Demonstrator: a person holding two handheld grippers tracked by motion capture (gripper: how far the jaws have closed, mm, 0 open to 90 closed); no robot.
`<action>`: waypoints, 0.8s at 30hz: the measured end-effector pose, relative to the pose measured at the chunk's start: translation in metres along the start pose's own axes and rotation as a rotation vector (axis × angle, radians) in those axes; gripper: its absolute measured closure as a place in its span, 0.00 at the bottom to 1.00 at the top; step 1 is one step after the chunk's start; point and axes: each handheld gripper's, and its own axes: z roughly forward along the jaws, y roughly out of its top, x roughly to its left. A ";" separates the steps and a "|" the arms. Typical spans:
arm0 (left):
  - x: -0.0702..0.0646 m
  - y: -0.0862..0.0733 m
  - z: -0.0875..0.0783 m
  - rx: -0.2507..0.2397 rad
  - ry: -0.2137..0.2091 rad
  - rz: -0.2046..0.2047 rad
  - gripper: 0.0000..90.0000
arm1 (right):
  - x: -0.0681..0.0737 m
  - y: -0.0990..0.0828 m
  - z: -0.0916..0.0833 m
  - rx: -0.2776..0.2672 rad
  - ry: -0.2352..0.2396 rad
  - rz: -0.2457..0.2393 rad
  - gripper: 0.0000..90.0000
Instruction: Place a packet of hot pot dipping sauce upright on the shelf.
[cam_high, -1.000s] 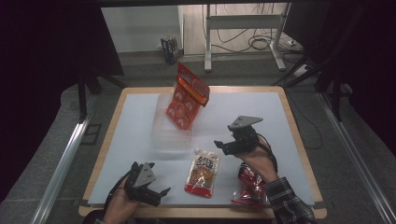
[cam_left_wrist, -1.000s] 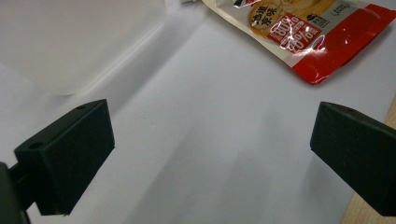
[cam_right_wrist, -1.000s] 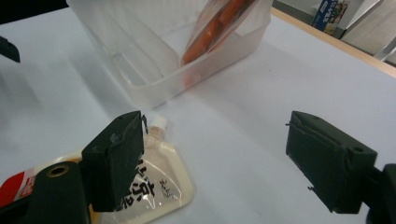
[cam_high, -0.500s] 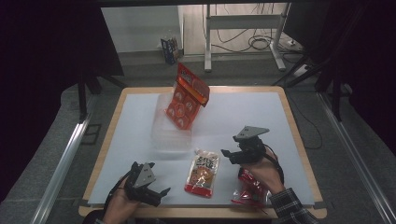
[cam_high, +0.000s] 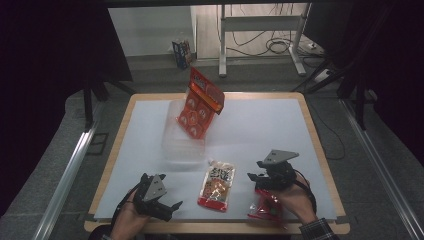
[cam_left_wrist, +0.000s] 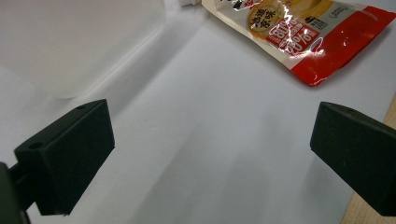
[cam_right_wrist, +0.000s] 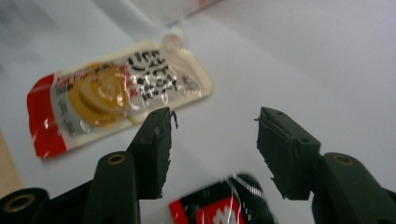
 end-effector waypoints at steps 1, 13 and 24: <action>0.000 0.000 0.000 0.000 0.000 0.000 0.00 | 0.000 -0.003 -0.002 0.004 0.000 0.003 0.51; -0.001 0.000 0.000 -0.002 0.002 0.007 0.00 | 0.003 -0.039 -0.028 0.054 -0.002 0.047 0.68; -0.002 0.001 0.001 0.000 0.003 0.017 0.00 | 0.005 -0.079 -0.056 0.117 0.000 0.139 0.92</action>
